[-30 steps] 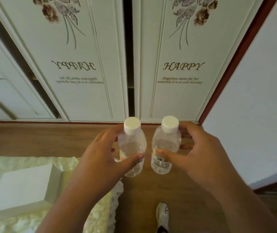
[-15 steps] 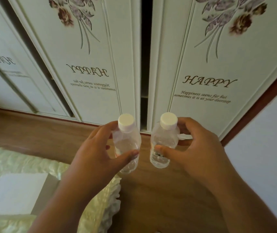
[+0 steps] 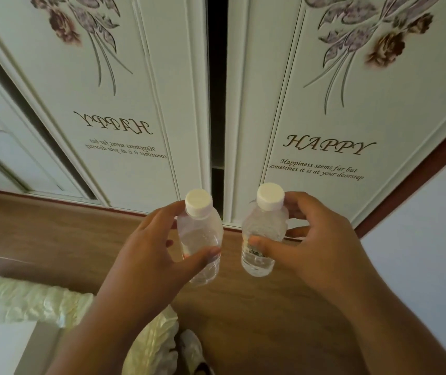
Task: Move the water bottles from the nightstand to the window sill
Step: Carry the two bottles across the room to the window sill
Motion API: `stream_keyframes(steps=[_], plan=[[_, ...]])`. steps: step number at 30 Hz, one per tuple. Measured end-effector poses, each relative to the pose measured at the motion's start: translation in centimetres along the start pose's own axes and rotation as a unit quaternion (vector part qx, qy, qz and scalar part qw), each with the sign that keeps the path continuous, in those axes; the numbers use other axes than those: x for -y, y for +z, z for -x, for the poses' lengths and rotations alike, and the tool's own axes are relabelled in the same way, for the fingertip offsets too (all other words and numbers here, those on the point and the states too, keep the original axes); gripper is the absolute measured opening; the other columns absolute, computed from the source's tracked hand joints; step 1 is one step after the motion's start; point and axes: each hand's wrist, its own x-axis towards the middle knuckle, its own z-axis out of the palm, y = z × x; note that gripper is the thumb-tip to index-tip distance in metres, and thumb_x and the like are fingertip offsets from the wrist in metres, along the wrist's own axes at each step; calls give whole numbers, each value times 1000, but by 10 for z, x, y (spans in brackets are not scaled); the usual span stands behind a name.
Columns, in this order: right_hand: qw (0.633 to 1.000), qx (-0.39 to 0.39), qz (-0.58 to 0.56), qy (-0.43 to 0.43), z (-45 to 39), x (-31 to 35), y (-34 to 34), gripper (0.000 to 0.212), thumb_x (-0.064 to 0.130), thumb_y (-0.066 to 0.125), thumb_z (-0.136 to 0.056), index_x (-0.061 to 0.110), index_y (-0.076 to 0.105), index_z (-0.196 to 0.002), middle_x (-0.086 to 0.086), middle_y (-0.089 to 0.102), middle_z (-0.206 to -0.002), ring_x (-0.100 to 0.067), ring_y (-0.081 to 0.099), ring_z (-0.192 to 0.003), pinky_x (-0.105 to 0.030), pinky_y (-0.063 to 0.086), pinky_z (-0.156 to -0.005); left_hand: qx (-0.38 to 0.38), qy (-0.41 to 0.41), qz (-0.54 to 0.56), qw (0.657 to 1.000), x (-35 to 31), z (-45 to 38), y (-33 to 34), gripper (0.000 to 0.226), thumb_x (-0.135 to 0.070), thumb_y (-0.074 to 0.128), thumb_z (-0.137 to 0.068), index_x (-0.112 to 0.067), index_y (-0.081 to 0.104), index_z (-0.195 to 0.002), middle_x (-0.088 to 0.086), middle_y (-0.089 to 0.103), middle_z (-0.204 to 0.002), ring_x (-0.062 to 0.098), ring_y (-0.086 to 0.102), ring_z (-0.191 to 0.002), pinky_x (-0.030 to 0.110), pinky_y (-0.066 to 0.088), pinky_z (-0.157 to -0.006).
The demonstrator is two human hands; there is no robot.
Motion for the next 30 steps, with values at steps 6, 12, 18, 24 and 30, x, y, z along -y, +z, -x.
stream_keyframes(steps=[6, 12, 18, 24, 30], plan=[[999, -16, 46, -3, -69, 11, 15, 74, 73, 74, -58, 52, 47, -124, 37, 55, -105, 15, 57, -88, -4, 40, -57, 11, 33, 18, 999, 27, -85, -7, 91, -78, 68, -60, -54, 35, -141, -30, 45, -129, 1, 55, -110, 25, 48, -85], [998, -36, 52, -16, -148, 42, 53, 70, 78, 71, -56, 60, 40, -117, 44, 50, -98, 21, 56, -81, -4, 41, -54, -21, 46, 25, 998, 66, -159, -50, 91, -78, 67, -62, -51, 35, -143, -32, 41, -126, 2, 56, -106, 17, 46, -79], [998, 24, 18, -46, -204, 73, 117, 60, 69, 79, -59, 63, 43, -107, 50, 51, -93, 33, 48, -87, 8, 33, -57, -64, 8, 21, 998, 111, -180, -97, 92, -80, 66, -61, -52, 34, -142, -31, 44, -129, -2, 56, -103, 12, 43, -78], [986, 127, -18, -102, -259, 113, 180, 62, 72, 75, -56, 59, 48, -110, 43, 59, -103, 14, 62, -88, -2, 47, -65, -144, -82, -8, 986, 157, -176, -139, 90, -77, 67, -61, -50, 37, -142, -33, 42, -121, -7, 53, -96, 17, 43, -83], [959, 232, -39, -160, -318, 141, 242, 64, 63, 81, -59, 54, 47, -113, 31, 59, -117, -2, 63, -98, -25, 51, -85, -237, -186, -26, 953, 186, -171, -164, 87, -77, 70, -61, -54, 37, -138, -34, 46, -123, -4, 55, -102, 28, 52, -89]])
